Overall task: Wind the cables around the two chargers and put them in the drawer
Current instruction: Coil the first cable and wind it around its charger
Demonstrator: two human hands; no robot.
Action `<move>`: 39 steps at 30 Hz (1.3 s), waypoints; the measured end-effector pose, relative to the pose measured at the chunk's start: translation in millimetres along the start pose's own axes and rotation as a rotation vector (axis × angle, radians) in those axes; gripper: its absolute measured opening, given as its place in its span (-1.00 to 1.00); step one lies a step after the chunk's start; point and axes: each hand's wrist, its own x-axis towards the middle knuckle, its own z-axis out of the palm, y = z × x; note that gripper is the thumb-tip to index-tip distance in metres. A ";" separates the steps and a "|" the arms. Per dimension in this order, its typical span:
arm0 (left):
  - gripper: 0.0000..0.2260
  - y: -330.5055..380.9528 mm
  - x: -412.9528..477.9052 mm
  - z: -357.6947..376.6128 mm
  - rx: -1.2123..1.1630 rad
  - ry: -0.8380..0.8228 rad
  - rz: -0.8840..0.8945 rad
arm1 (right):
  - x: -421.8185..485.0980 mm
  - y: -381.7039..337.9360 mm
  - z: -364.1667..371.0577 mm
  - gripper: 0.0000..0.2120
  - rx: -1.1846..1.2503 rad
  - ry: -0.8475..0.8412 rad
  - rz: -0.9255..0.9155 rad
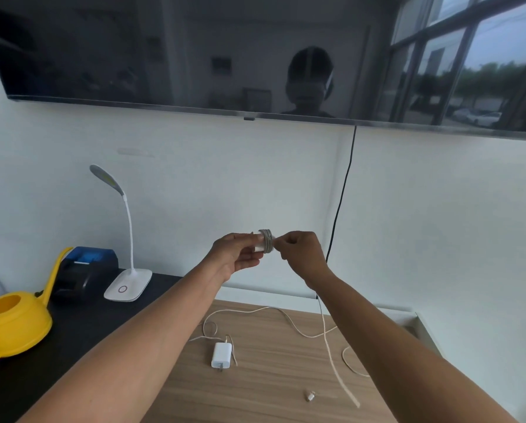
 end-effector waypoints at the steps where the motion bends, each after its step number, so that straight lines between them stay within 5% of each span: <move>1: -0.76 0.8 0.0 -0.5 -0.026 -0.004 -0.013 | -2.0 2.5 2.0 -0.80 0.001 -0.007 0.003; 10: -0.78 5.5 -3.2 -3.0 -0.126 -0.009 -0.131 | -10.4 22.9 14.8 -0.69 0.055 -0.055 0.073; 17: -0.70 9.4 -8.3 -1.1 -0.116 -0.121 -0.157 | -5.9 33.4 7.9 -0.85 0.071 -0.055 0.103; 27: -0.69 11.6 -11.3 -2.3 0.147 -0.220 -0.121 | 14.2 24.1 -12.2 -0.76 -0.295 -0.024 0.021; 39: -0.78 -0.1 -7.2 -1.9 0.349 -0.149 -0.038 | 16.4 3.5 -11.5 -0.76 -0.171 0.000 0.043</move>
